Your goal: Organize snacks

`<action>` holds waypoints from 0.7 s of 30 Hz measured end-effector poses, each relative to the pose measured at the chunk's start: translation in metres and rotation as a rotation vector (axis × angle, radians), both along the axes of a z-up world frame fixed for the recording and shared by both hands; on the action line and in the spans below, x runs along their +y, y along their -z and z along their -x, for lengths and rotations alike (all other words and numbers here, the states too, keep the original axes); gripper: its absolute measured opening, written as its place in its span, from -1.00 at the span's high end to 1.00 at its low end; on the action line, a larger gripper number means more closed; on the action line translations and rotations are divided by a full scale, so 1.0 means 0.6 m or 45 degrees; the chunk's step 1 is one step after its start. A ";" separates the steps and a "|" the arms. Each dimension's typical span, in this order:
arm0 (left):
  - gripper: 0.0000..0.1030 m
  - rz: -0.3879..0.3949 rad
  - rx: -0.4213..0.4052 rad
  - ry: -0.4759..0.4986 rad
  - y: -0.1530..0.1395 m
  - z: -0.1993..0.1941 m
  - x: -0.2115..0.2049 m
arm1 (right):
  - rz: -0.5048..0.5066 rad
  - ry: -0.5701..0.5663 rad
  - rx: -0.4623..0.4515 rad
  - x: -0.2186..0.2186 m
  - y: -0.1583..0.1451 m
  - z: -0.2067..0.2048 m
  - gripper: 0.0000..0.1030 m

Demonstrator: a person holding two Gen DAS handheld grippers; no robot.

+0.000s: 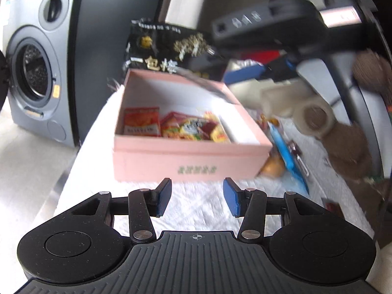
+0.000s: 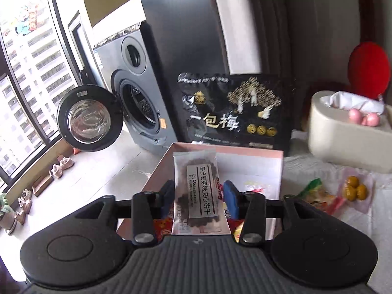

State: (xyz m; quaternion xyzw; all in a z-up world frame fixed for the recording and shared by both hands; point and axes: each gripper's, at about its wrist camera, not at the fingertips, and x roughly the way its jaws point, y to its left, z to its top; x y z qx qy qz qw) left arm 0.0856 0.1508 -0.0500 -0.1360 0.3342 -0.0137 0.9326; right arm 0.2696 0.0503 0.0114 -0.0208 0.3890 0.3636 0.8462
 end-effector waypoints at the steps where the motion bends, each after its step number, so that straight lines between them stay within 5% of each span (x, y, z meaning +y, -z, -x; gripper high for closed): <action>1: 0.00 0.008 0.025 0.020 0.010 -0.002 -0.005 | 0.019 -0.011 0.006 0.007 0.009 0.000 -0.15; 6: 0.01 0.038 0.074 0.114 0.040 -0.009 -0.027 | 0.116 -0.002 -0.094 -0.033 0.004 0.002 -0.23; 11: 0.01 0.072 0.041 0.161 0.040 -0.013 -0.040 | 0.194 0.247 -0.137 -0.154 0.000 -0.056 -0.55; 17: 0.01 0.118 0.029 0.199 0.041 -0.040 -0.058 | 0.296 0.521 -0.026 -0.233 0.091 -0.172 -0.59; 21: 0.01 0.106 0.051 0.217 0.046 -0.045 -0.064 | 0.234 0.661 0.051 -0.253 0.151 -0.234 -0.59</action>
